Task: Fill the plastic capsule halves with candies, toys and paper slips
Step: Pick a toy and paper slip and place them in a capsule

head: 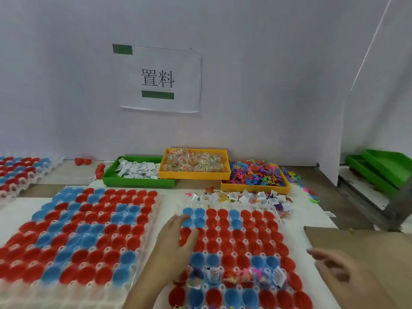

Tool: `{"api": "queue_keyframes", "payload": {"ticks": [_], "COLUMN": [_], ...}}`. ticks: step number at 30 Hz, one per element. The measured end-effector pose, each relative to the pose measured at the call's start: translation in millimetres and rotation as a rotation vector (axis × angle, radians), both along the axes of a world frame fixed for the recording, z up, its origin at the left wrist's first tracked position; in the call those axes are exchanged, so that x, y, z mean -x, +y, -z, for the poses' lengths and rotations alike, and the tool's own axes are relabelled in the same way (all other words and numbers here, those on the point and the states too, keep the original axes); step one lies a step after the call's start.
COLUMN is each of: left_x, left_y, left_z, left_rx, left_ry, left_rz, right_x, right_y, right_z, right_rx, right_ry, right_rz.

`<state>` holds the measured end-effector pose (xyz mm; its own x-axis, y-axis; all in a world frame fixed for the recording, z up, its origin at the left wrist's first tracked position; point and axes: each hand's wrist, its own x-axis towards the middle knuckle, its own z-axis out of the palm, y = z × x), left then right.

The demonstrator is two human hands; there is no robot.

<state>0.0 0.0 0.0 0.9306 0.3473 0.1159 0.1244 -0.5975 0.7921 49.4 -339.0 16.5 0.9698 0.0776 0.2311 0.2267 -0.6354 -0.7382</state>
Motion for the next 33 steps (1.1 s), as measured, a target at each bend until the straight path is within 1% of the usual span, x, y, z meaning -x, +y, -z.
{"api": "queue_keyframes", "payload": {"ticks": [1, 4, 6, 8, 11, 14, 17, 19, 20, 23, 27, 30, 33], "left_x": [-4.5, -15.3, -19.4, -23.1, -28.1, -39.9, -57.1, -76.7, -85.3, -102.2, -104.6, -103.6, -104.2], "left_y": [1.2, 4.3, 5.0, 8.8, 13.7, 18.6, 22.6, 23.7, 25.2, 26.6, 30.0, 36.9, 39.2], "left_z": [-0.4, 1.8, 5.8, 8.2, 9.1, 5.9, -2.6, -7.2, -8.7, -6.9, 5.9, 12.0, 14.2], "left_rx": [0.024, 0.081, 0.125, 0.149, 0.115, 0.026, -0.149, -0.228, -0.235, -0.180, -0.094, -0.056, 0.008], "left_ry": [0.012, 0.051, 0.037, 0.025, 0.022, 0.107, 0.243, 0.275, 0.275, 0.263, 0.196, 0.113, 0.032], "left_rz": [0.019, 0.075, 0.102, 0.108, 0.102, 0.066, 0.050, 0.067, 0.075, 0.091, 0.056, 0.033, 0.026], "right_x": [-10.3, -28.1, -34.3, -38.4, -48.8, -60.2, -68.9, -79.0, -83.9, -99.9, -114.5, -123.0, -139.0], "right_y": [4.5, 25.1, 39.8, 48.1, 52.2, 50.0, 45.9, 45.2, 46.8, 55.4, 65.9, 66.2, 64.3], "right_z": [2.2, 1.3, 5.2, 8.9, 14.8, 18.0, 17.9, 20.9, 23.1, 29.2, 38.9, 38.6, 30.3], "right_rx": [0.030, 0.171, 0.173, 0.170, 0.187, 0.173, 0.152, 0.125, 0.106, 0.040, -0.004, 0.018, 0.093], "right_ry": [0.041, 0.257, 0.301, 0.272, 0.244, 0.174, 0.111, 0.076, 0.049, -0.007, 0.024, 0.003, -0.087], "right_rz": [-0.031, -0.077, -0.103, -0.106, -0.079, -0.065, -0.066, -0.047, -0.031, 0.005, 0.008, -0.020, -0.011]}}
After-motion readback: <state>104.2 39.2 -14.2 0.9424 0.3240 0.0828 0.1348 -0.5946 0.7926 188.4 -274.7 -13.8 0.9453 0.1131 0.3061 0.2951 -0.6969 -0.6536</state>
